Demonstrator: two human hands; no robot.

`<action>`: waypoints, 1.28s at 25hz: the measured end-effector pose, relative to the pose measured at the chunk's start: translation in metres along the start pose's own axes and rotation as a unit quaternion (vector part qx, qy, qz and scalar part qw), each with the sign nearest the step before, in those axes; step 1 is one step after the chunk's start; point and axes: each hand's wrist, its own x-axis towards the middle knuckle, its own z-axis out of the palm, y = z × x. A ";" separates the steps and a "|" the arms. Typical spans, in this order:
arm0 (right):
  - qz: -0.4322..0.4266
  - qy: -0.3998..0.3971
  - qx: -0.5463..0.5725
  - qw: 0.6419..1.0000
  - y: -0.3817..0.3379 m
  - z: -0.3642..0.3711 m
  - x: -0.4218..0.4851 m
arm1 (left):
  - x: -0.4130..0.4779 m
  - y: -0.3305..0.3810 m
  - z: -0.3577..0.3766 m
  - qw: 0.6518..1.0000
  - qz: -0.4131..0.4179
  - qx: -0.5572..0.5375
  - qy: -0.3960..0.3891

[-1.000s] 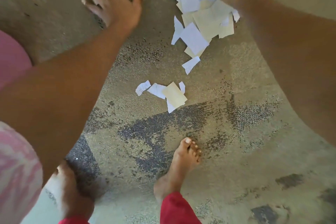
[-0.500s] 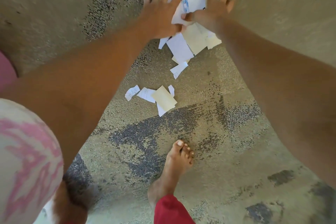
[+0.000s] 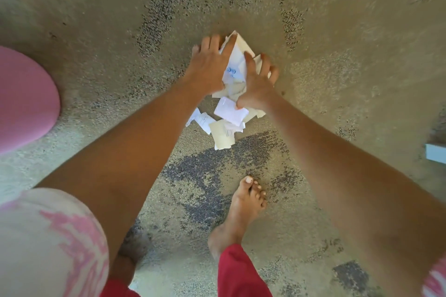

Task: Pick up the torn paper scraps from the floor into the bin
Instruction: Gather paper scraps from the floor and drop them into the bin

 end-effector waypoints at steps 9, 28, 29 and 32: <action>0.070 0.152 0.032 0.985 -0.024 0.096 -0.044 | -0.065 0.004 0.029 0.998 -0.009 -0.042 -0.040; -0.096 0.110 0.263 0.954 -0.099 0.071 -0.141 | -0.217 -0.075 -0.013 0.850 -0.238 -0.464 0.073; -0.105 0.113 0.271 0.950 -0.107 0.060 -0.151 | -0.225 -0.079 -0.026 0.843 -0.236 -0.475 0.092; -0.137 0.136 0.307 0.932 -0.136 0.025 -0.186 | -0.249 -0.090 -0.071 0.825 -0.230 -0.497 0.139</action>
